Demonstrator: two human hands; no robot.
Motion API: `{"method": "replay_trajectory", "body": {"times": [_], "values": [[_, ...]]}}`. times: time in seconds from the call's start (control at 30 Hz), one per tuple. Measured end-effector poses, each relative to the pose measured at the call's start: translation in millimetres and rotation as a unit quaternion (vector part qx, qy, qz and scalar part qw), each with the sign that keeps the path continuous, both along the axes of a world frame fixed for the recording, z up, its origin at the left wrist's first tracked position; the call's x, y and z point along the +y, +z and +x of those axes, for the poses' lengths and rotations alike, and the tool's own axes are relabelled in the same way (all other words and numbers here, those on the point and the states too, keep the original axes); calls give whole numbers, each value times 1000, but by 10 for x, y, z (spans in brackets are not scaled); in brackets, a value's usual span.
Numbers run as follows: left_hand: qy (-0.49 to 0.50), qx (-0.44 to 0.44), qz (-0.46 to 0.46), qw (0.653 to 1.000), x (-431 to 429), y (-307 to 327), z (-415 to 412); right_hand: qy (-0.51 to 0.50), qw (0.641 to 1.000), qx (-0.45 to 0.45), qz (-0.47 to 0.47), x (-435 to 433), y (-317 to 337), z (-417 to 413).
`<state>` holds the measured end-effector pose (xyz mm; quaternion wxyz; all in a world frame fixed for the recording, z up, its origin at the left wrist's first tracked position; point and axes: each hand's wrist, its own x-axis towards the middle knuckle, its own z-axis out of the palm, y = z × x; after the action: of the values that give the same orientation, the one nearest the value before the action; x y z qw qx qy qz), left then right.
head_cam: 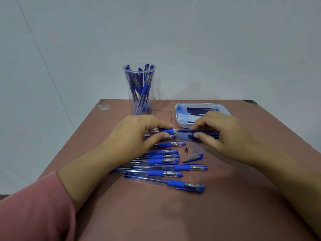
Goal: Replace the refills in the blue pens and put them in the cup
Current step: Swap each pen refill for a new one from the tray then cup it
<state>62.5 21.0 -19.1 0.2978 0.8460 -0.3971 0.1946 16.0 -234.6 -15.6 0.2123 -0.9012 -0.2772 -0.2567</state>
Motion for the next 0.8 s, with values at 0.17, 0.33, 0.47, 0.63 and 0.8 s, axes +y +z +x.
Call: {"method": "replay_trajectory", "body": {"times": [0.17,0.33,0.47,0.63,0.8], "values": [[-13,12,3,1000,-24,1,-29,18,1000,6,9,111,-16,3],[-6,7,-6,1000,-9,5,-10,-15,998,20,58,51,14,-50],[-24,21,-6,999,-33,-4,-41,6,998,37,50,160,-17,-29],[-23,17,-16,999,-24,-2,-30,-4,996,42,80,122,27,-62],[-30,23,-16,999,-40,-11,-52,6,995,54,82,183,-19,-27]]}}
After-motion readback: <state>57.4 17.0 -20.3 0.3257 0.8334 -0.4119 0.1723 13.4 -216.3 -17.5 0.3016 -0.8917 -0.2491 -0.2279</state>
